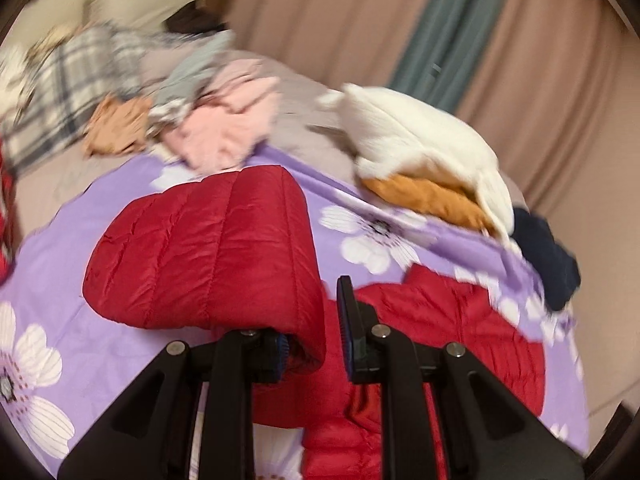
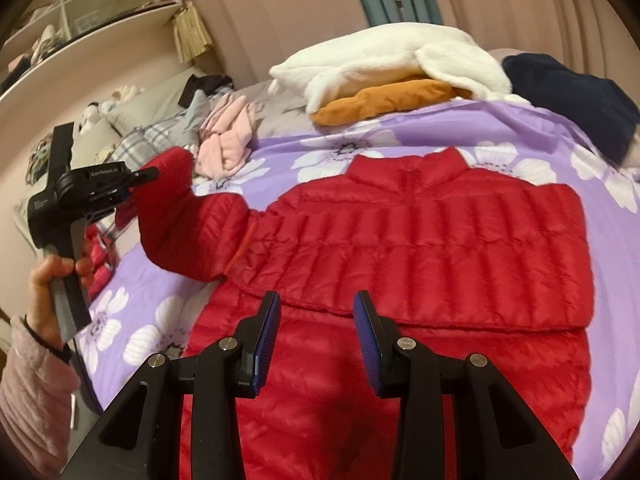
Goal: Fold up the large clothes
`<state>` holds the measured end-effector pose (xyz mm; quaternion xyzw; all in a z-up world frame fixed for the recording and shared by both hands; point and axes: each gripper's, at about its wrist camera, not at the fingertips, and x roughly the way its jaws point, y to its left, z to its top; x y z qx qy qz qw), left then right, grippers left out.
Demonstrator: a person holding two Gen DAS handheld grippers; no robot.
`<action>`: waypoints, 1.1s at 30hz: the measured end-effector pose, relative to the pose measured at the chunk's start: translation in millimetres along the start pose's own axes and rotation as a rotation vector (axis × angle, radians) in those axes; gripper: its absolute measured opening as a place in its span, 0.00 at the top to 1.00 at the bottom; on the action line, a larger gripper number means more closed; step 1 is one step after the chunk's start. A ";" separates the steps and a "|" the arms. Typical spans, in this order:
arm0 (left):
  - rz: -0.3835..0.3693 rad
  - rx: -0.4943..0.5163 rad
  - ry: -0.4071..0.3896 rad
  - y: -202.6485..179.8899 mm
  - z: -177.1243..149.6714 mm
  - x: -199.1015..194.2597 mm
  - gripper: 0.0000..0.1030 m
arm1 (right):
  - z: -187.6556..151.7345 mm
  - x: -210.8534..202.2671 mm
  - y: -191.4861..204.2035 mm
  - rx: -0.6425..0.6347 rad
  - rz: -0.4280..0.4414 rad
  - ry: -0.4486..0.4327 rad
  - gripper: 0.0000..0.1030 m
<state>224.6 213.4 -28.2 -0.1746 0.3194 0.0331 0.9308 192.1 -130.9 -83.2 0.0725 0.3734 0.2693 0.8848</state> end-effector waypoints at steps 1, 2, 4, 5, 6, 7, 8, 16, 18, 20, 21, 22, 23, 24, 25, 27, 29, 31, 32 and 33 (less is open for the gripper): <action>-0.004 0.038 0.003 -12.4 -3.0 1.6 0.82 | -0.8 -2.6 -3.1 0.007 -0.003 -0.003 0.63; -0.006 0.065 0.006 -19.9 -5.4 2.7 0.82 | -1.9 -6.1 -7.2 0.017 -0.007 -0.008 0.63; -0.012 0.153 0.015 -44.9 -14.6 6.1 0.82 | -3.5 -10.8 -14.3 0.034 -0.014 -0.012 0.63; -0.016 0.194 0.020 -54.9 -18.9 8.1 0.82 | -4.9 -13.7 -18.6 0.045 -0.018 -0.014 0.63; -0.026 0.250 0.028 -69.1 -26.6 10.4 0.82 | -5.9 -16.4 -22.1 0.055 -0.024 -0.017 0.63; -0.038 0.284 0.037 -78.7 -32.1 11.7 0.81 | -7.0 -18.9 -25.8 0.063 -0.029 -0.020 0.63; -0.057 0.317 0.052 -88.2 -38.6 13.6 0.81 | -7.8 -21.6 -29.6 0.073 -0.034 -0.023 0.63; -0.194 0.416 0.225 -130.1 -85.9 43.0 0.78 | -10.2 -39.6 -50.8 0.130 -0.064 -0.049 0.63; -0.188 0.422 0.266 -136.2 -95.1 53.3 0.76 | -11.5 -42.9 -54.1 0.142 -0.065 -0.055 0.63; -0.164 0.418 0.295 -137.8 -102.6 59.6 0.72 | -13.0 -46.0 -55.7 0.148 -0.066 -0.060 0.63; -0.164 0.406 0.313 -136.4 -106.0 62.7 0.71 | -13.9 -47.7 -56.7 0.148 -0.069 -0.062 0.63; -0.181 0.384 0.335 -133.4 -109.5 65.6 0.69 | -13.8 -48.3 -57.4 0.148 -0.072 -0.062 0.63; -0.207 0.356 0.359 -129.6 -112.7 67.9 0.59 | -13.8 -49.2 -58.4 0.148 -0.076 -0.063 0.63; -0.224 0.333 0.373 -127.9 -115.5 69.3 0.42 | -13.6 -50.1 -59.7 0.151 -0.079 -0.064 0.63; -0.236 0.312 0.380 -125.8 -117.3 70.0 0.36 | -13.7 -51.1 -61.0 0.154 -0.082 -0.064 0.63; -0.266 0.274 0.390 -122.5 -121.5 68.7 0.33 | -13.5 -53.0 -63.2 0.166 -0.085 -0.069 0.63; -0.290 0.246 0.401 -117.9 -124.7 65.6 0.31 | -12.4 -52.5 -65.1 0.180 -0.077 -0.065 0.63; -0.320 0.215 0.408 -110.8 -127.1 60.2 0.31 | -11.3 -51.6 -63.7 0.183 -0.074 -0.061 0.62; -0.340 0.197 0.409 -106.8 -127.8 57.6 0.28 | -9.9 -51.6 -60.1 0.175 -0.072 -0.060 0.62; -0.364 0.168 0.412 -101.3 -128.8 55.3 0.25 | -8.0 -51.1 -56.5 0.162 -0.068 -0.061 0.62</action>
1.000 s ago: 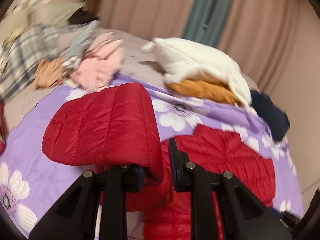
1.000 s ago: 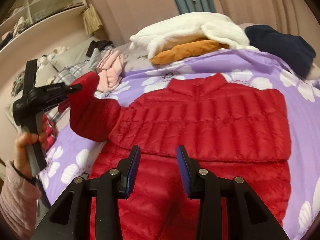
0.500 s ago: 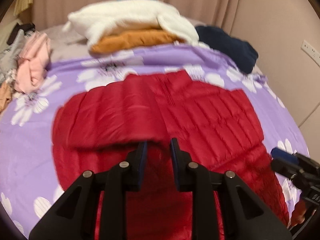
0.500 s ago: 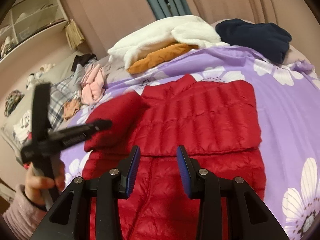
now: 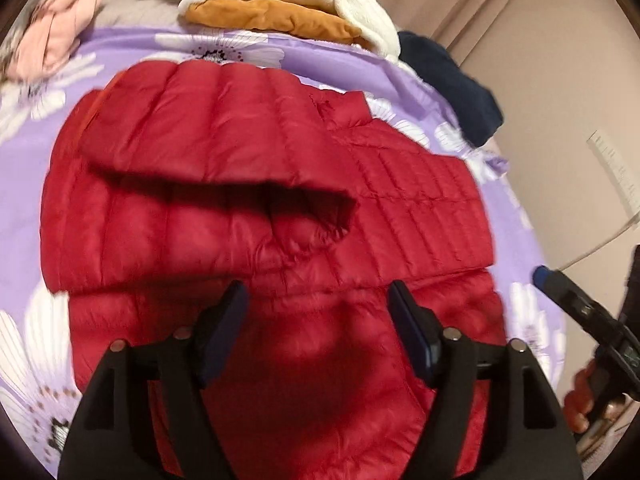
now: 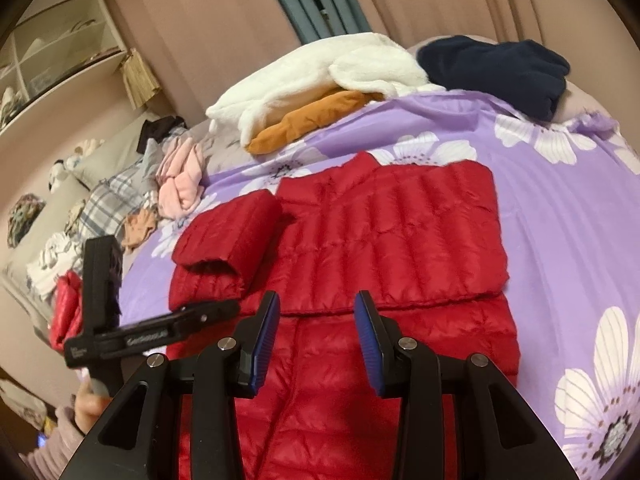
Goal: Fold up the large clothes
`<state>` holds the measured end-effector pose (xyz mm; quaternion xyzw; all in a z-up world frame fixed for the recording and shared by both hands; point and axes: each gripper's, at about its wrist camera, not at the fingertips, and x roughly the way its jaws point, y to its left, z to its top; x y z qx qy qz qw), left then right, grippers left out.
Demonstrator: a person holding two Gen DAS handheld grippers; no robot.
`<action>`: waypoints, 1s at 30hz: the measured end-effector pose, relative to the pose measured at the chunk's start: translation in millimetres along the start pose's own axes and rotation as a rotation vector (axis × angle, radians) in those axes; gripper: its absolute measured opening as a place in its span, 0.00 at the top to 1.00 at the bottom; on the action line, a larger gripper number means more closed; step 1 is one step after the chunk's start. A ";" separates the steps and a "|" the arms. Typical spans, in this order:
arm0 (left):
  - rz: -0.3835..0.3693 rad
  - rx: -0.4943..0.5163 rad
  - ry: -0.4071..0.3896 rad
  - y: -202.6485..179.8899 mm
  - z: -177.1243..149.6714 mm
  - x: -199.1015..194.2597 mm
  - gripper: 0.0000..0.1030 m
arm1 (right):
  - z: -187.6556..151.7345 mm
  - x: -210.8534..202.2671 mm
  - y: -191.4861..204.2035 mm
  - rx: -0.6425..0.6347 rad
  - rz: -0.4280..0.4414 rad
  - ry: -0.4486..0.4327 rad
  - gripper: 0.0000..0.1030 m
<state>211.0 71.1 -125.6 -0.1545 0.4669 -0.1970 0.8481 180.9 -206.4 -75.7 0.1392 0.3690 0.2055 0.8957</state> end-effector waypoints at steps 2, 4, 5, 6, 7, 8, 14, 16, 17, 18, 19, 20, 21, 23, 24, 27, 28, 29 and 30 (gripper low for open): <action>-0.065 -0.069 -0.010 10.5 -6.5 -6.8 0.24 | 4.6 2.8 13.5 -0.046 0.016 -0.003 0.61; -0.126 -0.131 -0.039 22.3 -13.5 -15.8 0.24 | 10.1 8.3 28.3 -0.100 0.049 0.002 0.57; -0.132 -0.150 -0.048 26.1 -14.2 -18.2 0.24 | 14.9 15.5 41.9 -0.144 0.080 0.016 0.53; -0.144 -0.182 -0.060 33.1 -15.7 -23.6 0.24 | 17.8 21.2 50.7 -0.174 0.097 0.029 0.51; -0.162 -0.222 -0.080 41.3 -17.8 -29.6 0.24 | 20.9 29.6 66.4 -0.228 0.110 0.040 0.51; -0.174 -0.252 -0.097 48.4 -19.8 -35.4 0.24 | 22.4 36.2 79.6 -0.280 0.118 0.045 0.51; -0.073 -0.318 -0.177 80.3 -26.5 -69.0 0.24 | 14.5 92.9 158.7 -0.635 0.066 0.079 0.44; -0.056 -0.336 -0.190 87.6 -27.7 -76.2 0.24 | 5.0 120.3 184.2 -0.798 0.006 0.091 0.44; -0.056 -0.347 -0.196 92.1 -28.6 -78.8 0.24 | 1.4 130.1 190.7 -0.843 -0.014 0.096 0.44; -0.058 -0.361 -0.202 95.9 -30.3 -81.3 0.24 | -3.4 142.8 196.8 -0.898 -0.052 0.101 0.44; -0.059 -0.377 -0.209 99.0 -32.1 -83.6 0.24 | -6.2 154.8 201.3 -0.934 -0.079 0.115 0.44; -0.059 -0.389 -0.213 101.4 -33.8 -85.3 0.24 | -7.7 166.1 203.1 -0.955 -0.098 0.132 0.44; -0.060 -0.401 -0.216 106.0 -37.4 -88.0 0.24 | -8.1 178.4 203.6 -0.964 -0.115 0.152 0.51; -0.058 -0.416 -0.219 112.3 -41.3 -92.4 0.24 | -3.1 189.5 199.1 -0.940 -0.161 0.150 0.82; -0.059 -0.421 -0.220 115.9 -44.5 -95.0 0.24 | 1.9 189.1 194.1 -0.902 -0.182 0.132 0.86; -0.064 -0.426 -0.219 118.1 -43.4 -96.5 0.24 | 27.9 168.1 165.7 -0.694 -0.145 0.066 0.90; -0.066 -0.425 -0.220 121.1 -41.3 -96.7 0.24 | 34.7 156.8 156.7 -0.636 -0.132 0.037 0.90; -0.068 -0.427 -0.220 121.2 -39.9 -96.4 0.24 | 41.4 142.9 145.4 -0.574 -0.114 0.003 0.90; -0.071 -0.430 -0.219 120.6 -40.4 -96.0 0.24 | 47.9 127.1 131.2 -0.499 -0.083 -0.030 0.90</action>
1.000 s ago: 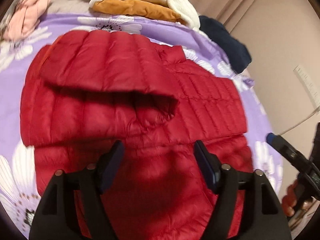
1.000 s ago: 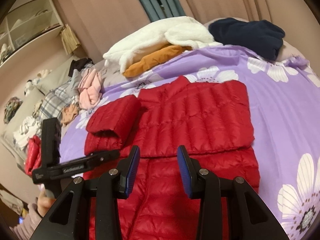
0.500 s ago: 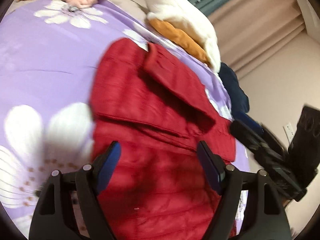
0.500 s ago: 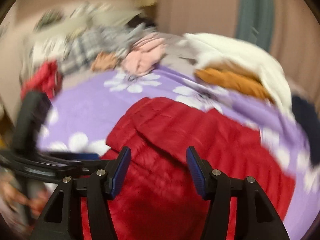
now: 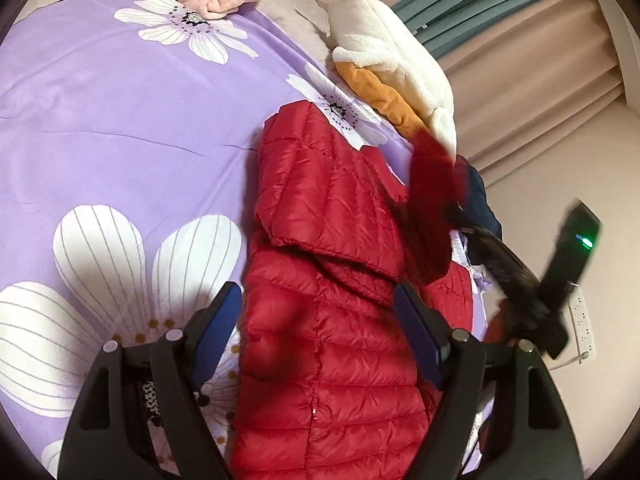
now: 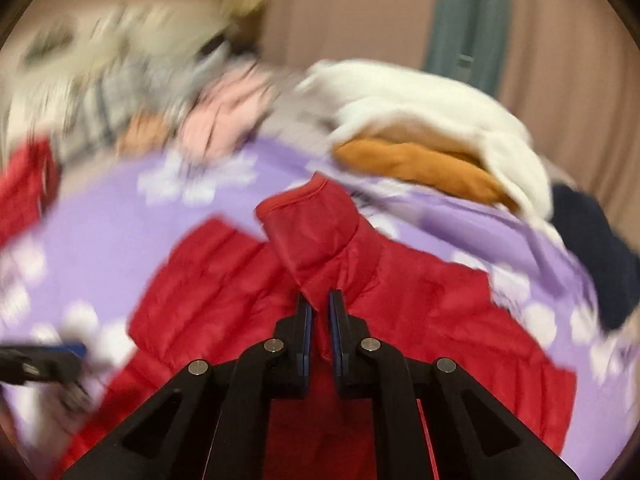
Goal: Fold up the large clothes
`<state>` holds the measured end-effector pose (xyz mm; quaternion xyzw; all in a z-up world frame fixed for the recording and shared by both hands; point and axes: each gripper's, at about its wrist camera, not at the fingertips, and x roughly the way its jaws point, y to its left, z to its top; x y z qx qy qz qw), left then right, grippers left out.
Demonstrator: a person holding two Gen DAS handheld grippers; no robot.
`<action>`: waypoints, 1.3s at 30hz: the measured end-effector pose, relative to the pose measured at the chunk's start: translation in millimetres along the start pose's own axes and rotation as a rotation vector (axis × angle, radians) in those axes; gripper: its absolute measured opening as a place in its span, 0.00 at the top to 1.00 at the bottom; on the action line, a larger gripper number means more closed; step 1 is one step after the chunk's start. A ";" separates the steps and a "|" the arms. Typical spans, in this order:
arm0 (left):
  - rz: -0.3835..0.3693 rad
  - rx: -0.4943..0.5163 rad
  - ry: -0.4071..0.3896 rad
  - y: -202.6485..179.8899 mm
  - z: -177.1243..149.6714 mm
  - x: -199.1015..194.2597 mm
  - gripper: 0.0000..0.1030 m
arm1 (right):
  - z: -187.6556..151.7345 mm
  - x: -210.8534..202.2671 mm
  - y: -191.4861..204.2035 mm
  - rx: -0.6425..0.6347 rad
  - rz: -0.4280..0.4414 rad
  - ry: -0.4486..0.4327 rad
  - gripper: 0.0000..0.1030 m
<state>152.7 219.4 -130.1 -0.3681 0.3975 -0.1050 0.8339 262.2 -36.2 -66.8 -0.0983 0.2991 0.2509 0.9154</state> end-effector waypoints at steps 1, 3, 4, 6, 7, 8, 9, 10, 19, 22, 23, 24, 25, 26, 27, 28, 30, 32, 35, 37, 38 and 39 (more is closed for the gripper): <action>-0.010 -0.005 0.003 -1.8 -1.3 1.0 0.24 | -1.8 -11.5 -13.8 0.068 0.015 -0.026 0.90; -0.021 -0.003 0.008 -5.2 -4.6 2.2 0.24 | -10.0 -35.0 -45.0 0.217 0.024 -0.066 0.90; -0.025 0.001 0.012 -6.6 -6.4 3.0 0.24 | -16.0 -43.7 -58.1 0.277 0.036 -0.080 0.90; -0.030 0.010 0.023 -10.4 -9.2 5.7 0.24 | -32.9 -56.8 -86.7 0.410 0.052 -0.086 0.90; -0.031 0.015 0.028 -13.1 -10.5 6.4 0.24 | -41.5 -60.1 -97.4 0.460 0.063 -0.087 0.89; -0.030 0.018 0.032 -14.9 -10.3 7.7 0.24 | -52.4 -62.3 -109.7 0.513 0.082 -0.087 0.88; -0.028 0.023 0.036 -16.4 -10.3 8.7 0.24 | -57.3 -60.6 -117.4 0.544 0.083 -0.078 0.80; -0.024 0.027 0.038 -18.5 -11.4 8.6 0.24 | -65.7 -59.6 -126.9 0.589 0.077 -0.061 0.61; 0.009 0.039 0.041 -21.3 -14.5 7.4 0.23 | -97.8 -14.0 -167.7 0.915 0.163 0.023 0.37; 0.025 0.037 0.040 -19.6 -15.1 7.0 0.23 | -103.0 -1.7 -168.7 0.955 0.151 0.066 0.60; 0.028 0.035 0.041 -18.7 -15.4 7.1 0.23 | -105.5 1.3 -169.5 0.962 0.141 0.087 0.62; 0.031 0.032 0.043 -17.9 -16.1 7.3 0.23 | -107.2 2.6 -170.2 0.970 0.132 0.101 0.64; 0.033 0.030 0.045 -17.4 -16.6 7.5 0.23 | -108.9 2.0 -170.2 0.985 0.134 0.110 0.64; 0.033 0.031 0.046 -17.6 -17.2 7.5 0.23 | -111.2 -1.4 -172.0 0.996 0.141 0.109 0.64; 0.035 0.034 0.046 -17.4 -17.7 7.4 0.23 | -112.4 -5.1 -172.7 1.008 0.140 0.107 0.64; 0.036 0.035 0.048 -17.3 -18.0 7.5 0.23 | -114.1 -10.9 -174.4 1.020 0.129 0.094 0.64; 0.036 0.032 0.053 -16.9 -17.8 9.0 0.23 | -117.8 -17.1 -181.4 1.033 0.094 0.072 0.64; 0.036 0.032 0.058 -17.8 -18.0 11.0 0.23 | -121.3 -21.6 -189.4 1.047 0.064 0.063 0.62; 0.029 0.039 0.065 -21.2 -18.3 14.7 0.23 | -127.3 -11.4 -196.0 1.082 0.120 0.075 0.62; 0.029 0.041 0.070 -22.7 -18.0 18.1 0.23 | -127.1 -2.1 -193.0 1.078 0.153 0.093 0.62; 0.031 0.040 0.073 -22.7 -18.0 19.7 0.23 | -124.1 1.1 -189.7 1.070 0.155 0.093 0.62; 0.033 0.039 0.075 -22.7 -17.6 20.7 0.23 | -121.6 1.5 -187.1 1.055 0.144 0.085 0.63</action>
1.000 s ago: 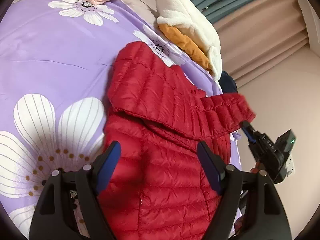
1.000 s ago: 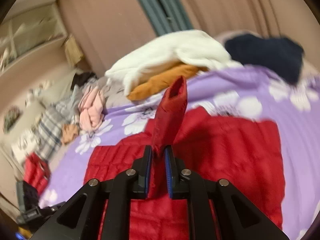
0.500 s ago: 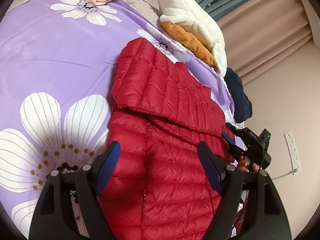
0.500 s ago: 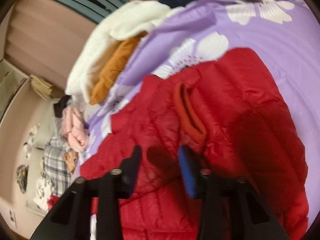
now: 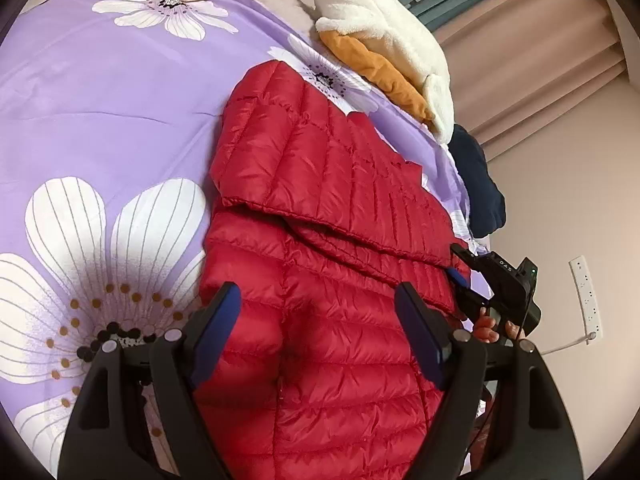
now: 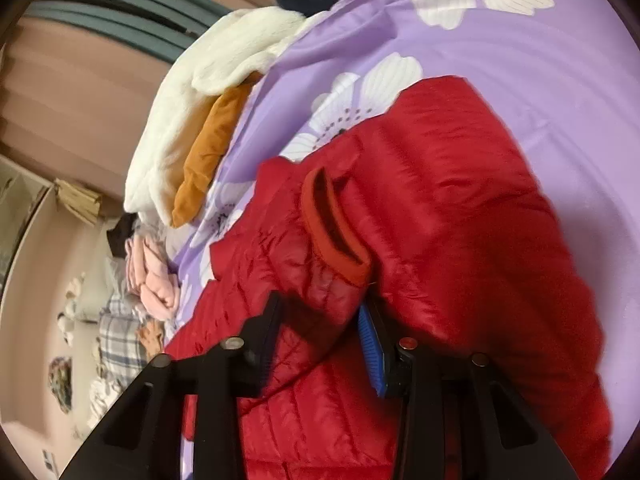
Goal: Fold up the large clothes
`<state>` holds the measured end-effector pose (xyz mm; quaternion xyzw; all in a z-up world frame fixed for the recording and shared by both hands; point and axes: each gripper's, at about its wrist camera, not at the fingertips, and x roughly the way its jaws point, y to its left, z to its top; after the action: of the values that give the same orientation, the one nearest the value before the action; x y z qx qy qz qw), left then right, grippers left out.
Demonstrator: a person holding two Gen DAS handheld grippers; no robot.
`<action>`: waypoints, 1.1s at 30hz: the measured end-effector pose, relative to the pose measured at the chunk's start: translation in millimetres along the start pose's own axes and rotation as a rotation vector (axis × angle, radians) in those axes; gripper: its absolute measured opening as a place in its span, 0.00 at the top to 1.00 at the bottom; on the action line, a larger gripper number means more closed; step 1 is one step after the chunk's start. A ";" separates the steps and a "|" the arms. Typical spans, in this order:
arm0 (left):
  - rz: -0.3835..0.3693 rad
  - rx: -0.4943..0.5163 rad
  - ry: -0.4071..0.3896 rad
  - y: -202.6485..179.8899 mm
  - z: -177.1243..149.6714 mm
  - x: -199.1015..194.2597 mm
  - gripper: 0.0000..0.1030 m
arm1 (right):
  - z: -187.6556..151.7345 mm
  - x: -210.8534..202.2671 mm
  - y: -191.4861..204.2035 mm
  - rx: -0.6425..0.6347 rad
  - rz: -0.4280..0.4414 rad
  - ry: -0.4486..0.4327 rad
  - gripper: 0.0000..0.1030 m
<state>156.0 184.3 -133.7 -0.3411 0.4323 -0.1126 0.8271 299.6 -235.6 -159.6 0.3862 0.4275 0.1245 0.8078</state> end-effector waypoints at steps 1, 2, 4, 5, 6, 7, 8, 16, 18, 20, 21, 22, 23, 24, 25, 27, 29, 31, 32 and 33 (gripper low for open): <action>0.001 0.000 0.003 -0.1 0.4 0.9 0.23 | -1.1 -1.6 5.0 -0.024 -0.016 -0.025 0.77; 0.004 0.001 0.005 -0.1 0.7 1.1 0.23 | -1.7 -3.5 8.6 -0.043 -0.026 -0.043 0.87; 0.009 0.008 0.004 -1.5 3.0 0.3 0.23 | -0.6 -15.3 16.7 -0.082 -0.040 -0.092 0.92; 0.010 0.011 0.001 -2.0 3.5 -0.2 0.23 | 0.7 -22.9 19.7 -0.094 -0.035 -0.116 0.93; 0.011 0.015 -0.001 -2.8 4.7 -0.8 0.23 | 1.4 -33.6 22.6 -0.108 -0.032 -0.145 0.93; 0.009 0.018 -0.004 -4.2 6.8 -1.1 0.23 | 2.2 -42.2 24.8 -0.120 -0.029 -0.169 0.93; 0.008 0.023 -0.006 -5.7 8.4 -1.1 0.23 | 2.8 -55.7 26.4 -0.138 -0.027 -0.195 0.93; 0.031 0.098 0.014 -26.4 18.4 20.9 0.23 | -7.6 -58.0 0.5 -0.152 -0.160 -0.113 0.93; 0.041 0.121 0.023 -32.2 20.7 27.5 0.23 | -14.1 -56.7 -11.0 -0.120 -0.157 -0.084 0.93; 0.043 0.141 0.027 -37.4 23.9 31.9 0.23 | -21.1 -61.5 -9.0 -0.148 -0.162 -0.095 0.93; 0.045 0.145 0.027 -38.4 25.1 33.1 0.23 | -23.7 -66.6 -6.0 -0.168 -0.155 -0.113 0.93; 0.047 0.148 0.028 -39.7 27.0 34.9 0.23 | -24.4 -70.8 -3.6 -0.167 -0.135 -0.117 0.93; 0.047 0.148 0.029 -40.8 28.4 35.8 0.23 | -24.6 -74.2 -0.8 -0.160 -0.114 -0.111 0.93; 0.044 0.150 0.028 -41.9 30.0 36.8 0.23 | -25.0 -76.9 2.5 -0.164 -0.098 -0.106 0.93; 0.041 0.155 0.026 -43.2 30.9 37.5 0.23 | -25.9 -79.3 5.7 -0.180 -0.092 -0.103 0.93; 0.046 0.169 0.027 -46.1 31.8 41.0 0.23 | -29.4 -80.0 9.6 -0.211 -0.114 -0.090 0.93; 0.059 0.186 0.033 -48.7 32.7 46.3 0.23 | -31.8 -75.2 3.8 -0.202 -0.144 -0.051 0.93; 0.066 0.195 0.041 -50.3 33.1 49.2 0.23 | -36.1 -73.3 -4.5 -0.179 -0.156 -0.016 0.93; 0.064 0.200 0.041 -51.2 32.8 49.1 0.23 | -40.9 -73.5 -9.0 -0.175 -0.156 0.002 0.93; 0.067 0.209 0.038 -52.3 32.6 48.7 0.23 | -44.4 -73.6 -11.7 -0.172 -0.166 0.018 0.93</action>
<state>216.8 137.3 -117.3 -0.2361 0.4450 -0.1360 0.8530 218.7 -259.6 -139.3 0.2774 0.4531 0.0970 0.8416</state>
